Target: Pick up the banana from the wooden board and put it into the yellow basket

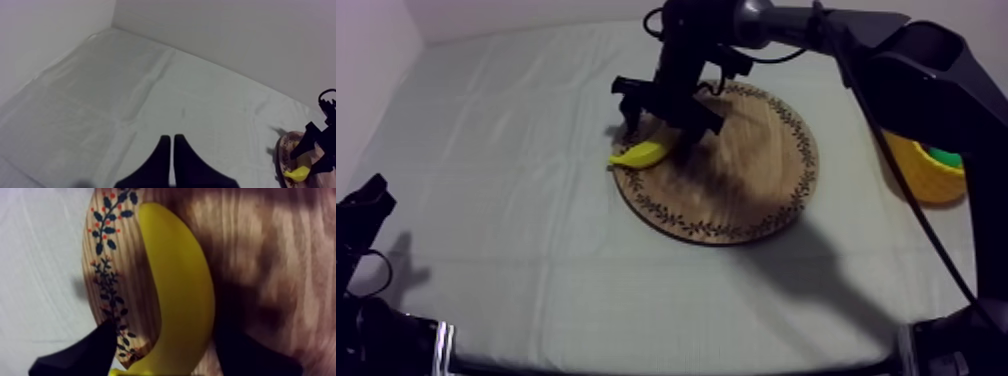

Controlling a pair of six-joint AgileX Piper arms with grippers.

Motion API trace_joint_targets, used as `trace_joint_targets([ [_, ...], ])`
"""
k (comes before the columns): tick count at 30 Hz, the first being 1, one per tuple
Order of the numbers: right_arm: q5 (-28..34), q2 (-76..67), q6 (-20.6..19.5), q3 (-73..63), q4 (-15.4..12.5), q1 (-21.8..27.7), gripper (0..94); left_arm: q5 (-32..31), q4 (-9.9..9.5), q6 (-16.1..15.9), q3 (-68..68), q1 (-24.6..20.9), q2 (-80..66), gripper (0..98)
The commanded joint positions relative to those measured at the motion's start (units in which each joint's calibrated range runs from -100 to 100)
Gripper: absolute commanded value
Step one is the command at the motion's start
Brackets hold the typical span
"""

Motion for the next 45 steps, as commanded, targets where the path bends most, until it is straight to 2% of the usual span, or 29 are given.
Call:
trace_joint_targets([
  [1,-0.1,0.2,-0.1,0.0,0.4,0.0,46.8,0.0,-0.01,0.0,0.0,0.0,0.0,0.1],
  [8,-0.6,0.2,-0.2,1.4,1.0,0.5,23.0,0.0,-0.01,0.0,0.0,0.0,0.0,0.1],
  [15,-1.3,-1.2,0.0,3.1,1.5,0.7,11.6,0.0,-0.01,0.0,0.0,0.0,0.0,0.1],
  [24,-2.0,-7.7,0.9,7.5,1.6,0.7,9.8,0.0,-0.01,0.0,0.0,0.0,0.0,0.1],
  [30,-1.6,-15.3,1.9,10.3,2.8,0.7,10.4,0.0,-0.01,0.0,0.0,0.0,0.0,0.1],
  [45,6.1,-29.3,7.7,9.4,6.3,1.6,12.2,0.0,-0.01,0.0,0.0,0.0,0.0,0.1],
])
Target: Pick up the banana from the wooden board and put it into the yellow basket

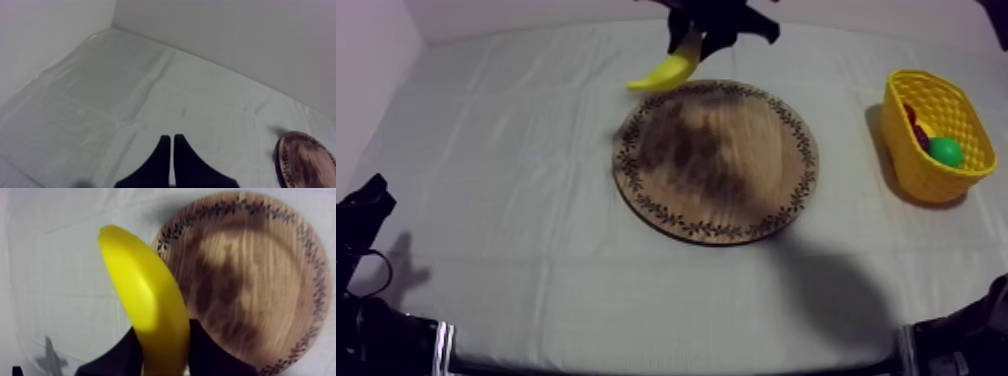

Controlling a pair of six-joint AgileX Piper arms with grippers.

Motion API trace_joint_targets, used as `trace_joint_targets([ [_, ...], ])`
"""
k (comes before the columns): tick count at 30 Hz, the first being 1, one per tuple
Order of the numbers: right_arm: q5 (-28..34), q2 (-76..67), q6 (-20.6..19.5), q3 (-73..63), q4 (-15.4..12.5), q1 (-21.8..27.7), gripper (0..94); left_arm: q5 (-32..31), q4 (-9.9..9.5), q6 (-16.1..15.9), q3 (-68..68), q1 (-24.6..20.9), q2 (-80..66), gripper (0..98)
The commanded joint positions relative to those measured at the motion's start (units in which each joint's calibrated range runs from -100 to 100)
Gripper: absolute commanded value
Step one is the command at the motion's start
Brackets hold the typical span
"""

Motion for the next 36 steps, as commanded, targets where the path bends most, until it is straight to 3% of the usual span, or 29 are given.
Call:
trace_joint_targets([
  [1,0.8,-1.3,1.0,-0.9,0.3,0.2,12.1,0.0,-0.01,0.0,0.0,0.0,0.0,0.1],
  [18,5.2,-8.5,8.1,3.4,2.6,5.0,12.6,0.0,-0.01,0.0,0.0,0.0,0.0,0.1],
  [36,4.7,-21.6,19.4,17.6,5.0,21.3,16.0,0.0,-0.01,0.0,0.0,0.0,0.0,0.1],
])
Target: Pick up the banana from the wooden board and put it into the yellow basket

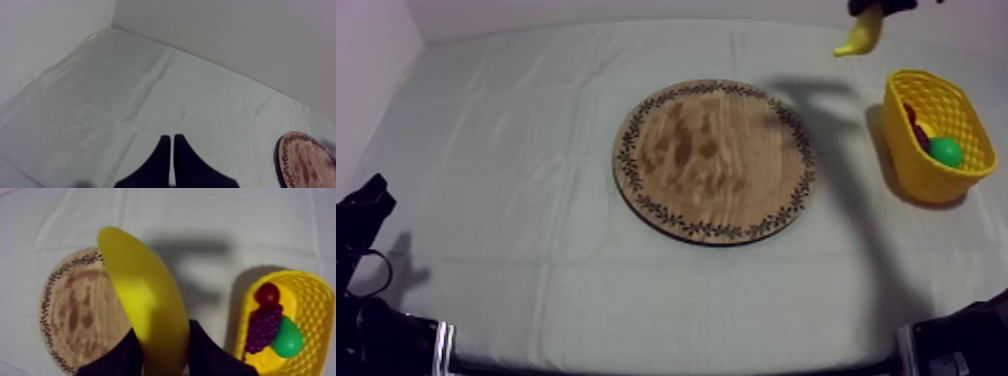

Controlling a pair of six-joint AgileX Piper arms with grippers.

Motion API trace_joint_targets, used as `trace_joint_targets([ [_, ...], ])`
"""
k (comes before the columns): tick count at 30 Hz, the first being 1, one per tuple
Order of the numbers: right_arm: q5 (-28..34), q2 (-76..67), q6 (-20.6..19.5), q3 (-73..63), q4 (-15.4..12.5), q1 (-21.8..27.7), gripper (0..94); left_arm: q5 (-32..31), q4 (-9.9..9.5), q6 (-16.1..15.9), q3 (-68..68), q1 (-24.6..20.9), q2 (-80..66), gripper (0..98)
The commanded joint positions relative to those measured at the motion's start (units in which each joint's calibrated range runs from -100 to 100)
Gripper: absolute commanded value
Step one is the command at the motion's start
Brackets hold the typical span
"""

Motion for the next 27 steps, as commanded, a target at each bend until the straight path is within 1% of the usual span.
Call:
trace_joint_targets([
  [1,-0.1,-1.7,2.2,1.4,0.3,3.5,16.0,0.0,-0.01,0.0,0.0,0.0,0.0,0.1],
  [11,-0.9,-7.5,10.0,6.8,2.1,13.7,15.9,0.0,-0.01,0.0,0.0,0.0,0.0,0.1],
  [17,-1.3,-9.2,13.7,8.8,3.2,19.0,15.7,0.0,-0.01,0.0,0.0,0.0,0.0,0.1],
  [23,-1.5,-10.5,17.2,11.2,5.4,20.5,16.2,0.0,-0.01,0.0,0.0,0.0,0.0,0.1],
  [27,-1.5,-10.5,18.0,13.0,6.2,20.3,16.0,0.0,-0.01,0.0,0.0,0.0,0.0,0.1],
])
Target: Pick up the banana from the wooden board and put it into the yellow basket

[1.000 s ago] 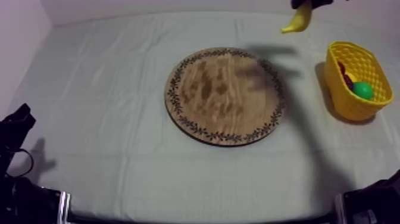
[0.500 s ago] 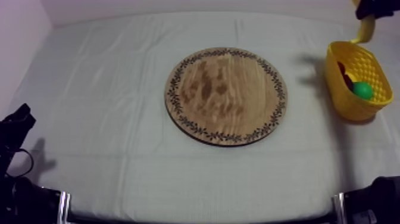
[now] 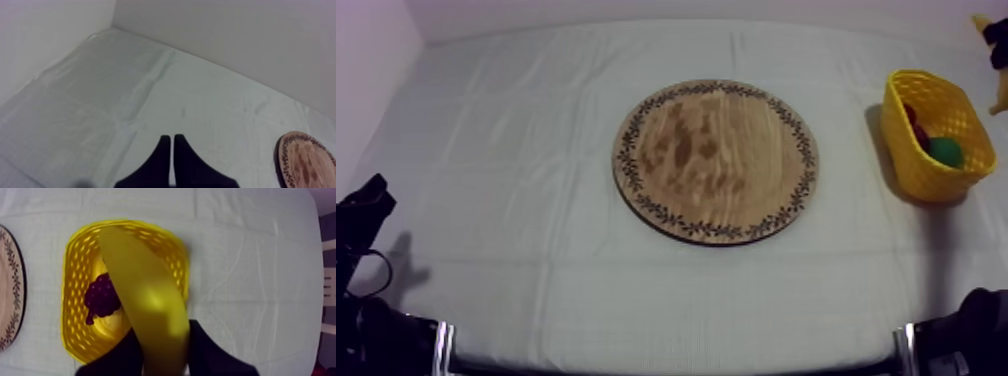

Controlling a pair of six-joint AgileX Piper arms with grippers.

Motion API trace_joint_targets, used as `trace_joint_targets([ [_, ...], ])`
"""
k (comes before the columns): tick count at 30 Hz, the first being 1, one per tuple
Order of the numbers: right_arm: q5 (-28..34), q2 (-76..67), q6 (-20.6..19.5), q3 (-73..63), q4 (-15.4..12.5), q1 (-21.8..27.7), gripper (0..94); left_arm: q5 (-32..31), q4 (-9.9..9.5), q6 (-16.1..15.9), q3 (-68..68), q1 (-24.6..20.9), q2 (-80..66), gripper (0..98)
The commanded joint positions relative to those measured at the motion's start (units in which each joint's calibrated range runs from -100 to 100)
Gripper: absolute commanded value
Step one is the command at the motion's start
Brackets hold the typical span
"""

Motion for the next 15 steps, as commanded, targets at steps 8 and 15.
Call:
trace_joint_targets([
  [8,-0.2,2.5,-1.0,2.7,1.0,-0.6,14.8,0.0,-0.01,0.0,0.0,0.0,0.0,0.1],
  [15,-3.3,7.0,-2.5,6.8,1.3,-0.8,14.4,0.0,-0.01,0.0,0.0,0.0,0.0,0.1],
])
